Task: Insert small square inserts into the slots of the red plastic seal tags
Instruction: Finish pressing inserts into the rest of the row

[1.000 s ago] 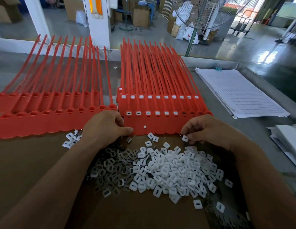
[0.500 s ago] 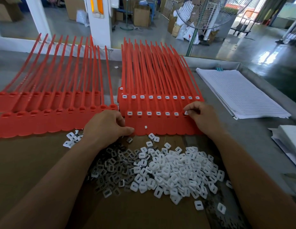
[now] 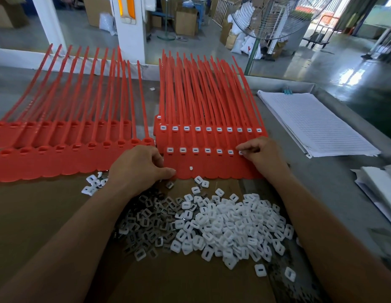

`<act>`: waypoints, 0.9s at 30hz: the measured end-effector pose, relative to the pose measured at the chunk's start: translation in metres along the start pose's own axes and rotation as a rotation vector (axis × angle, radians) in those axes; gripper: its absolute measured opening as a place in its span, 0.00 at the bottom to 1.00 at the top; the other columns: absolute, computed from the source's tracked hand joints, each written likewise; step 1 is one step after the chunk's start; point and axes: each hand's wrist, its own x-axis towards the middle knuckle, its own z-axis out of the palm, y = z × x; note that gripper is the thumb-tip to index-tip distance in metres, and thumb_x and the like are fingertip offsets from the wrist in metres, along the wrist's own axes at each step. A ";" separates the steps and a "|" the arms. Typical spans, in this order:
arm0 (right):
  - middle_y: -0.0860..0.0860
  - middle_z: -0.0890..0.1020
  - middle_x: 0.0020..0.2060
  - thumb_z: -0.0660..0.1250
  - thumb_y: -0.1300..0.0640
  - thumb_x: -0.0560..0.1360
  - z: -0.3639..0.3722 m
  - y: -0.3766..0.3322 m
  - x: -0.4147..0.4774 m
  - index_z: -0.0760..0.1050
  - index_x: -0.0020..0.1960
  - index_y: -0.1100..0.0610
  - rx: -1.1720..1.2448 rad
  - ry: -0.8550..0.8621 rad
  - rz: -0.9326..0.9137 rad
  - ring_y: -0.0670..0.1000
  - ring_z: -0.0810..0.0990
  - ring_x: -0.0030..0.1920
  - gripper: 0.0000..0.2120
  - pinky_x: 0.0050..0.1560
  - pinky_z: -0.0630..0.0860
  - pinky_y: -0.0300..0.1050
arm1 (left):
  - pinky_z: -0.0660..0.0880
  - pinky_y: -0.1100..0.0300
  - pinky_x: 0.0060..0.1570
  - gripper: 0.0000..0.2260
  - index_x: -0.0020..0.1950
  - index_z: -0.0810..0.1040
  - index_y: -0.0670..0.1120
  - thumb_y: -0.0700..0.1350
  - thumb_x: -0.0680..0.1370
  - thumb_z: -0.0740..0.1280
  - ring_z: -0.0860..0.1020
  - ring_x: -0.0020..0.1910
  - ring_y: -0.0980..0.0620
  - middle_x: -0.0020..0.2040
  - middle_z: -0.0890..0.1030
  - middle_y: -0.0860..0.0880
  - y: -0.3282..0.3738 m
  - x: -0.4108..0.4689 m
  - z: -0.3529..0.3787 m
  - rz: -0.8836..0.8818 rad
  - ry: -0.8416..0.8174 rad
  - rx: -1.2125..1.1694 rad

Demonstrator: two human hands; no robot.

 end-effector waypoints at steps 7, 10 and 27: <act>0.43 0.79 0.39 0.72 0.64 0.67 0.002 0.000 0.012 0.76 0.34 0.45 0.039 -0.030 0.151 0.49 0.79 0.50 0.15 0.58 0.74 0.54 | 0.75 0.55 0.40 0.12 0.36 0.76 0.50 0.55 0.66 0.74 0.77 0.36 0.56 0.35 0.78 0.54 -0.001 0.000 0.001 0.001 0.003 0.004; 0.49 0.81 0.44 0.73 0.65 0.65 0.002 -0.001 0.017 0.75 0.33 0.45 0.030 -0.030 0.188 0.53 0.79 0.52 0.15 0.58 0.74 0.56 | 0.75 0.56 0.39 0.12 0.36 0.76 0.50 0.55 0.66 0.74 0.76 0.35 0.56 0.34 0.78 0.54 -0.001 0.000 0.001 0.006 0.005 0.005; 0.46 0.75 0.47 0.66 0.64 0.71 0.001 -0.006 0.025 0.75 0.32 0.47 -0.090 -0.074 0.198 0.50 0.72 0.56 0.14 0.57 0.69 0.48 | 0.72 0.58 0.37 0.12 0.36 0.75 0.51 0.56 0.65 0.74 0.76 0.36 0.57 0.35 0.78 0.55 -0.002 0.002 0.002 0.002 0.008 0.007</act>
